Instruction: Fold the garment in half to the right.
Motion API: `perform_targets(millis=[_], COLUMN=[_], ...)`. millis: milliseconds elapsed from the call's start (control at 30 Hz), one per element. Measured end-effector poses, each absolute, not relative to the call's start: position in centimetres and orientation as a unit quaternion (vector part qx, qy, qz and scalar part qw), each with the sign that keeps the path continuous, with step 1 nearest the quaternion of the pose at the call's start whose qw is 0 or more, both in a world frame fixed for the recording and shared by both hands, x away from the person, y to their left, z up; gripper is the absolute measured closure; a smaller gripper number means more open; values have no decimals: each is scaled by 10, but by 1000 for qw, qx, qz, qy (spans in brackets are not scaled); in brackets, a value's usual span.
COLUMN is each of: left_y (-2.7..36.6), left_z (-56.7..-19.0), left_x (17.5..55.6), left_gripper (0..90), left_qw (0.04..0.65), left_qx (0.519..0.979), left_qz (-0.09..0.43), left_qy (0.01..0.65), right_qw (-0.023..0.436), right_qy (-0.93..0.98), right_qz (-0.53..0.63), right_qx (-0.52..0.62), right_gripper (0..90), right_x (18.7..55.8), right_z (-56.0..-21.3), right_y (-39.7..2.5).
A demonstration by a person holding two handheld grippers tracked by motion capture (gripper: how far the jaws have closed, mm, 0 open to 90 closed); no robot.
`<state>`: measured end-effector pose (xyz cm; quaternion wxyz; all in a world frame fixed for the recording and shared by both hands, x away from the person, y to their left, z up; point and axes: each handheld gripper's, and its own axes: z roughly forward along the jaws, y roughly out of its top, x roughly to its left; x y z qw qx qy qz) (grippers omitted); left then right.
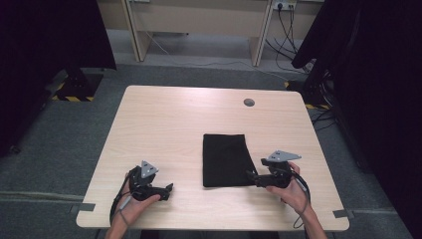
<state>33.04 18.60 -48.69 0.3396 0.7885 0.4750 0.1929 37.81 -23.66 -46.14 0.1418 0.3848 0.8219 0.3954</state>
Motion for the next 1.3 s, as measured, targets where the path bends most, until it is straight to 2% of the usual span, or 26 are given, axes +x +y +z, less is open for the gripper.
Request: perform_targets(millis=[467, 1300], left_y=[186, 186], left_z=[-487, -487], left_x=[330, 329], left_gripper=[0, 0], left_qw=[340, 340], left_qx=[788, 788], left_qz=[193, 194], left_qy=[475, 475], right_qw=[145, 171], right_qy=[818, 828], right_qz=[383, 348], right_qx=[404, 404], right_gripper=[201, 166], right_x=[367, 341], right_z=[-471, -479], right_y=[-260, -271])
